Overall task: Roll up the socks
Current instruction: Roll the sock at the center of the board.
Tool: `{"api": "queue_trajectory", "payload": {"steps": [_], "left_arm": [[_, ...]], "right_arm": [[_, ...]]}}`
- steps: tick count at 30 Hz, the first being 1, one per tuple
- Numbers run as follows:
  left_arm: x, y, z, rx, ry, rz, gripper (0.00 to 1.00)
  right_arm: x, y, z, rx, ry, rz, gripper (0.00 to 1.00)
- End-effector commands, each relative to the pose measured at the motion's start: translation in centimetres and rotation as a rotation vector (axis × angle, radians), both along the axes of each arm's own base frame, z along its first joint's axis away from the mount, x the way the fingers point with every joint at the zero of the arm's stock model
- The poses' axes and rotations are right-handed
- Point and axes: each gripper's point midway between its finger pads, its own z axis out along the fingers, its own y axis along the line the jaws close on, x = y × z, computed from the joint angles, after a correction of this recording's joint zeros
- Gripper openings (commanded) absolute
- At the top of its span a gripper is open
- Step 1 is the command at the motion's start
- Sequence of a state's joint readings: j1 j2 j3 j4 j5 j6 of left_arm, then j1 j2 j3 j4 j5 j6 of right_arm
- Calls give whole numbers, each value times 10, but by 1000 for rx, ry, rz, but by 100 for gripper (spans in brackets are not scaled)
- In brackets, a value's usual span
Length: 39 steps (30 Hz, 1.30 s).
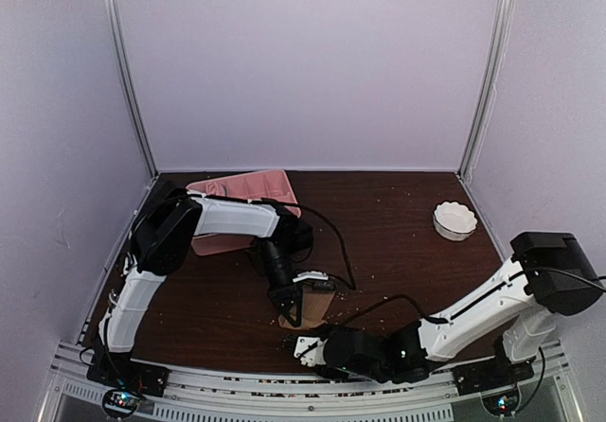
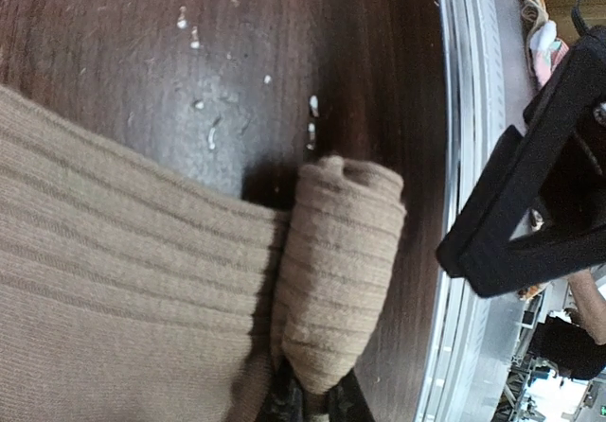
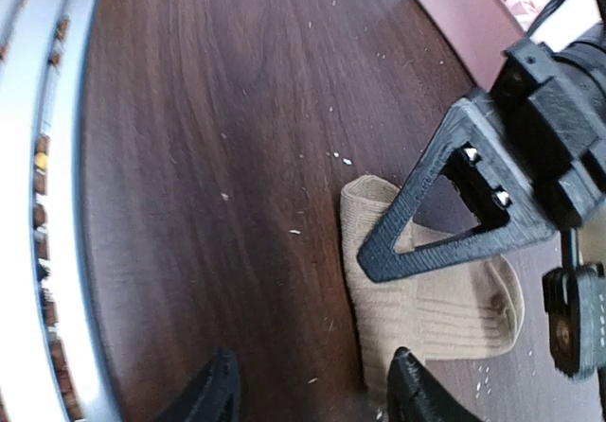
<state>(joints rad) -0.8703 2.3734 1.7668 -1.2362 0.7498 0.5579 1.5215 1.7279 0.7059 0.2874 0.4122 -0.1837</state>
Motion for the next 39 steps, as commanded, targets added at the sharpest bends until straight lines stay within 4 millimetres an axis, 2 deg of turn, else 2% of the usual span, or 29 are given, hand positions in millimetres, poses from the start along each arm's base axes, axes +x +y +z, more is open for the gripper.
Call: {"api": "queue_trajectory", "payload": {"steps": [1,7,12,17,19,22,23,24,25,27,28,29,34,38,39], "left_arm": [[9,32,-52,176,-72,-50,0],[8,31,-52,175,-65,-56,0],[8,32,-52,173,-62,-60,0],[8,26,-40,123,-65,-63,0],[9,25,-34,93,-84,-71,4],[12,24,-21,28,-141,-72,10],[16,22,-14,-4,-183,-68,13],[17,21,-11,-22,-208,-67,40],[18,22,-6,-39,-230,-65,60],[18,22,4,-90,-272,-69,67],[20,22,9,-114,-305,-68,90],[23,22,14,-142,-341,-61,97],[35,23,45,-259,-544,-14,98],[60,29,70,-275,-714,109,98],[67,31,71,-251,-732,162,98]], "right_arm": [[20,3,-13,-72,-14,31,49],[39,1,-26,-121,-13,7,41],[41,-2,-38,-146,17,0,34],[36,-14,-60,-185,108,-19,14],[36,-22,-71,-190,162,-42,6],[34,-34,-83,-162,263,-90,2],[32,-37,-86,-145,306,-103,2],[30,-39,-89,-129,349,-113,1],[28,-41,-91,-114,389,-122,0],[22,-42,-94,-86,474,-129,0],[19,-42,-95,-69,521,-133,0],[15,-43,-96,-51,570,-135,0],[-2,-57,-106,3,789,-157,0],[-15,-73,-117,-18,882,-180,0],[-17,-78,-120,-38,894,-191,0]]}}
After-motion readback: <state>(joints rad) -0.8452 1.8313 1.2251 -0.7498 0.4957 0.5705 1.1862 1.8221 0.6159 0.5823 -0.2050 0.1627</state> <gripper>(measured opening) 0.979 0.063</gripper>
